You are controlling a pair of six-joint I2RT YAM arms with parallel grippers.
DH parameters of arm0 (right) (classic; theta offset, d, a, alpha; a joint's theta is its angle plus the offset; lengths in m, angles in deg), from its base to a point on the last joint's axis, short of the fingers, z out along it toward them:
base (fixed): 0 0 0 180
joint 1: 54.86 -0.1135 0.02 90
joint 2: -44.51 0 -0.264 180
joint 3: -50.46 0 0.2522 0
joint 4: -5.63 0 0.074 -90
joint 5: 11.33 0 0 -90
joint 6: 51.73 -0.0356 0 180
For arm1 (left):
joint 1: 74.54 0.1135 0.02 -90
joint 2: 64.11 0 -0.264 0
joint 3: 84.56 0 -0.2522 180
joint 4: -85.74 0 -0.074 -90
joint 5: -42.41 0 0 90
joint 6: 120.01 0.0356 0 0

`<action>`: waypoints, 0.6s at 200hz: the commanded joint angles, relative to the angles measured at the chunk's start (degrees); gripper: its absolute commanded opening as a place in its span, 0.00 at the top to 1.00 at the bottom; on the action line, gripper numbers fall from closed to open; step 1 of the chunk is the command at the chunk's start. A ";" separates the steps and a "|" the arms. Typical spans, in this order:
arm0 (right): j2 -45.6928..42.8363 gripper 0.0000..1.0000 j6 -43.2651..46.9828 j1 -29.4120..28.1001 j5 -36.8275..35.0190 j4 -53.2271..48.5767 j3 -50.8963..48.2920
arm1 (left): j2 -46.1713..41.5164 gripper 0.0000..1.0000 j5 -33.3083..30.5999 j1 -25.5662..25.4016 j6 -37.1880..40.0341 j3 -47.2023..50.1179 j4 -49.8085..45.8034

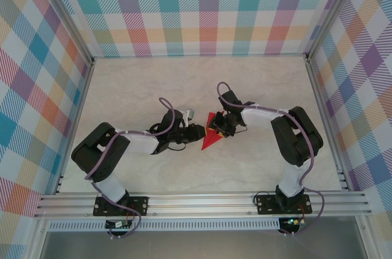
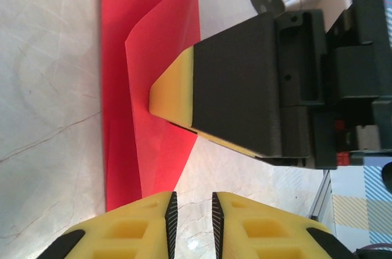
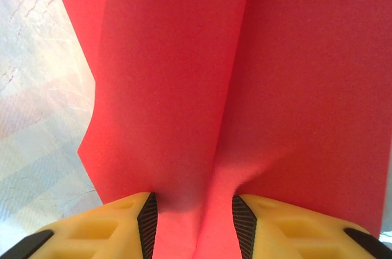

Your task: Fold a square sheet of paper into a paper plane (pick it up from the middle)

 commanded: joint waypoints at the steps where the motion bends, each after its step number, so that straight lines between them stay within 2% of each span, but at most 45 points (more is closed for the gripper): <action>1: 3.84 0.58 -1.59 0.22 -6.82 -6.98 -0.81 | 1.41 0.76 2.54 -0.12 -0.48 -1.64 0.88; 49: 4.48 0.58 -3.13 0.22 -7.90 -8.29 -0.64 | 4.44 0.76 6.27 -0.93 0.54 -4.05 -0.17; 120: 4.67 0.58 -4.19 0.28 -8.80 -9.20 -0.64 | 6.21 0.78 2.85 -1.55 2.65 -5.57 -7.31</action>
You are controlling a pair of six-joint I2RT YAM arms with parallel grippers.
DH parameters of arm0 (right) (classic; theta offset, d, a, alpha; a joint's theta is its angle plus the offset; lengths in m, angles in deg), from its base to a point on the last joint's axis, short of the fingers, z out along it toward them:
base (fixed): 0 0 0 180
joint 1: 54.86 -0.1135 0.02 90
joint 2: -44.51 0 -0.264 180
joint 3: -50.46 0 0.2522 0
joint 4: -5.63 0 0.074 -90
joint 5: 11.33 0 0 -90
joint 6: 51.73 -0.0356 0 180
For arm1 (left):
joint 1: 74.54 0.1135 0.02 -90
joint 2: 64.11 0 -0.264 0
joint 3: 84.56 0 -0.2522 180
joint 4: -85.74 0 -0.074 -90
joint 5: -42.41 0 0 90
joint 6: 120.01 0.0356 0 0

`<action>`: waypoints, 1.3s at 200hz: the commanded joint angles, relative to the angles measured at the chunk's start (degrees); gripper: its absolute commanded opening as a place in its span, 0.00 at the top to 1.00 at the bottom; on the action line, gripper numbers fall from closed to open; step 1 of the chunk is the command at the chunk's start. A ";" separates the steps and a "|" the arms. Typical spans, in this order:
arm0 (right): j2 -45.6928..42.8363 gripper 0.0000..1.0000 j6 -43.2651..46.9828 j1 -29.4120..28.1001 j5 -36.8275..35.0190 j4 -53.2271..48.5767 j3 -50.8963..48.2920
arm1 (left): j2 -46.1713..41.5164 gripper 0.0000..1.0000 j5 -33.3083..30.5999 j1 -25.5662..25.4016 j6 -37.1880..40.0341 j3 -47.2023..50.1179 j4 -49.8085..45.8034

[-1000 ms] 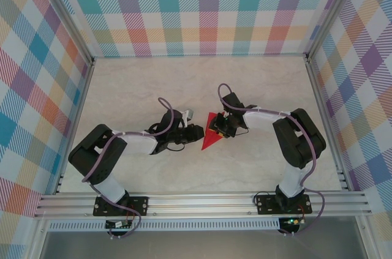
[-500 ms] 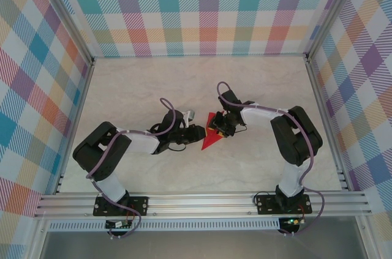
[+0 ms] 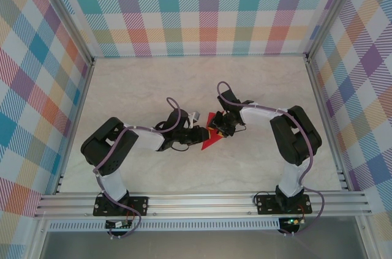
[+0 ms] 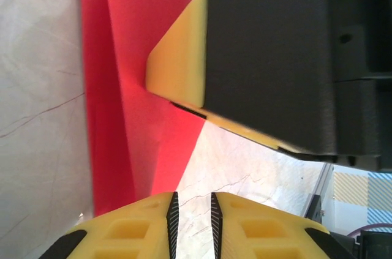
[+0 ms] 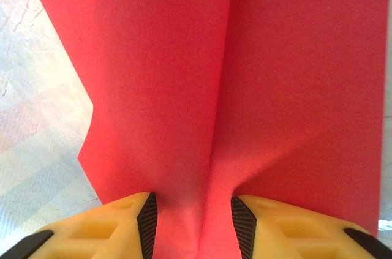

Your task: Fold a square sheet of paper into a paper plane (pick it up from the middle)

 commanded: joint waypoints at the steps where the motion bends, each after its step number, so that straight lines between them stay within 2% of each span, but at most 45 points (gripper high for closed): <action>1: 3.98 0.58 -1.21 0.51 -7.73 -7.31 -1.97 | 0.79 0.78 -1.53 -0.44 1.73 -1.36 -3.78; 66: 4.00 0.58 -1.30 0.48 -8.26 -7.79 -2.06 | 1.43 0.79 -5.13 -0.42 2.44 -2.47 -7.45; 174: 4.20 0.65 -1.48 0.48 -10.08 -8.98 -2.32 | 2.41 0.82 -4.27 -0.44 2.16 -3.16 -7.82; 204: 4.57 0.66 -1.32 0.50 -10.37 -9.11 -2.32 | -0.62 0.82 -5.28 -0.04 1.68 -2.48 -8.15; 260: 5.02 0.66 -1.21 0.50 -10.54 -9.18 -2.32 | -7.79 0.81 -11.77 0.70 0.44 -0.08 -8.71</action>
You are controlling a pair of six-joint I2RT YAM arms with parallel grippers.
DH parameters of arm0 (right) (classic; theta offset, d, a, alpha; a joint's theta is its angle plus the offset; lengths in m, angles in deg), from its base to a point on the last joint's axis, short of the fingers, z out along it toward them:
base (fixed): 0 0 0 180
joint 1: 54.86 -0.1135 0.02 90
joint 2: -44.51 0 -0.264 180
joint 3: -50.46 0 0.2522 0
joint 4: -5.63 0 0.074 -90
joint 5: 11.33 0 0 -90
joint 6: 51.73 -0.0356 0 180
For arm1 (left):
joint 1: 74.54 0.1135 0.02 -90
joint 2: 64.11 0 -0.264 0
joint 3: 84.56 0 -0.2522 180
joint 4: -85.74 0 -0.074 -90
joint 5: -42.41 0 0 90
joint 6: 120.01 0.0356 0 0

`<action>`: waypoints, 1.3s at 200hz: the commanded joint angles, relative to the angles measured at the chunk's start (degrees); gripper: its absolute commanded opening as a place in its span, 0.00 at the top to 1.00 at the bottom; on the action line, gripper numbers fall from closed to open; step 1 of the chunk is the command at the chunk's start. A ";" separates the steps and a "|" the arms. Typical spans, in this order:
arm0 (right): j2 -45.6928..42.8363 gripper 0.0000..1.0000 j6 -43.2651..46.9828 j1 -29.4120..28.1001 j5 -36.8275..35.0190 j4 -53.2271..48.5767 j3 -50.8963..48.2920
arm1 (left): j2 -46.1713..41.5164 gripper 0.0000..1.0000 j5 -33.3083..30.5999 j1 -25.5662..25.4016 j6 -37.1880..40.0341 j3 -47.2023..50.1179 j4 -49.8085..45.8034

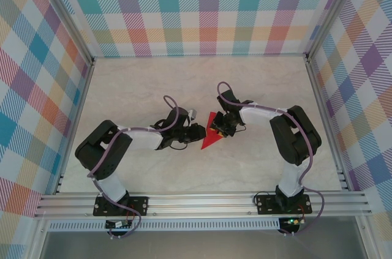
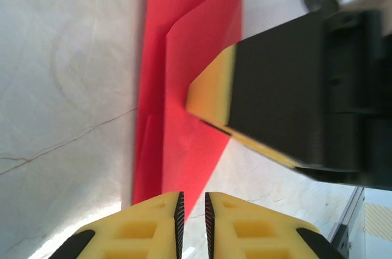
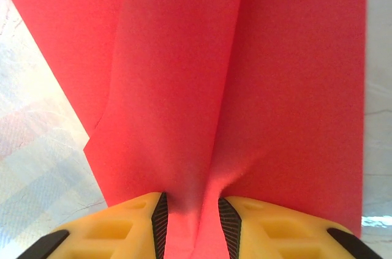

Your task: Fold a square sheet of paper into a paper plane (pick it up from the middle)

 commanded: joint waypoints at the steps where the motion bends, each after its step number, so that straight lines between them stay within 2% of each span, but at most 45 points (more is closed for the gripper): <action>1: 4.78 0.66 -0.10 0.65 -8.66 -7.91 -2.50 | -3.05 0.81 -3.60 0.53 -0.33 1.15 -1.08; 154: 7.15 0.62 0.67 0.63 -8.05 -8.49 -1.22 | 4.07 0.82 6.22 -0.03 -2.96 -0.83 6.63; 260: 8.33 0.60 0.06 0.63 -8.14 -8.52 -1.04 | 8.08 0.85 3.08 -0.92 -0.90 -4.09 1.43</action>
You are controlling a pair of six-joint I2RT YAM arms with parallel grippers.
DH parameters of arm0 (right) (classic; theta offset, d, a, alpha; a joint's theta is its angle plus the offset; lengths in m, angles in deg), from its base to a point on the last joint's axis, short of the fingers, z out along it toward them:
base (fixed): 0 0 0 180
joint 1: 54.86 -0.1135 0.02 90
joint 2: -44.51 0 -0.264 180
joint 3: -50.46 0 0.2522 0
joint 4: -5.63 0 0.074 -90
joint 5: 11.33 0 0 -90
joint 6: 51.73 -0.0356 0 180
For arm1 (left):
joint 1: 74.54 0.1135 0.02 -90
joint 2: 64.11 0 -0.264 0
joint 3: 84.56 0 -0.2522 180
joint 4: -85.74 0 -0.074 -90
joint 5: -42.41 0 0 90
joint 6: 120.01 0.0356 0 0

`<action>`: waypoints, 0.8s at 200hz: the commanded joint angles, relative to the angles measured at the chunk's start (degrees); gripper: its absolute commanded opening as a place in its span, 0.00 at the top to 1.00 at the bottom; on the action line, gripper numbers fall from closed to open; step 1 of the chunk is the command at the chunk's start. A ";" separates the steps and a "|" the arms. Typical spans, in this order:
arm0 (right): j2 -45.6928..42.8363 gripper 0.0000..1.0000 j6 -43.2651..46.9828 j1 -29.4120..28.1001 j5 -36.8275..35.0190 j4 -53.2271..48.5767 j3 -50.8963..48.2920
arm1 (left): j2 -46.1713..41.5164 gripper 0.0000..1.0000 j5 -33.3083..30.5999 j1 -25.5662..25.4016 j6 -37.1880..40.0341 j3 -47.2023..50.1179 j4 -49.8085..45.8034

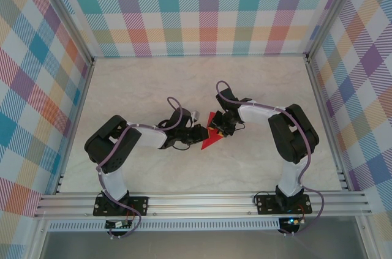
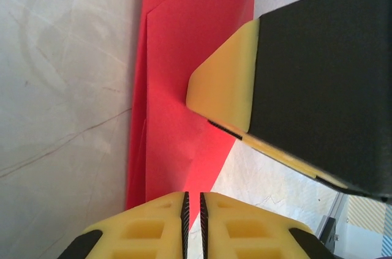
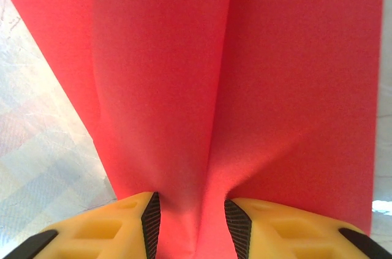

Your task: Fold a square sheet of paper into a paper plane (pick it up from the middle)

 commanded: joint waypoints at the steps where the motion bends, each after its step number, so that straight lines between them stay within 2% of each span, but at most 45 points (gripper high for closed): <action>1: 6.57 0.60 0.02 0.61 -8.57 -6.03 -3.62 | 1.16 0.85 -1.33 -0.53 1.67 -2.12 -2.22; 160: 6.21 0.61 -0.16 0.63 -8.40 -5.91 -3.98 | 3.37 0.92 -4.37 -0.83 2.47 -2.34 -8.21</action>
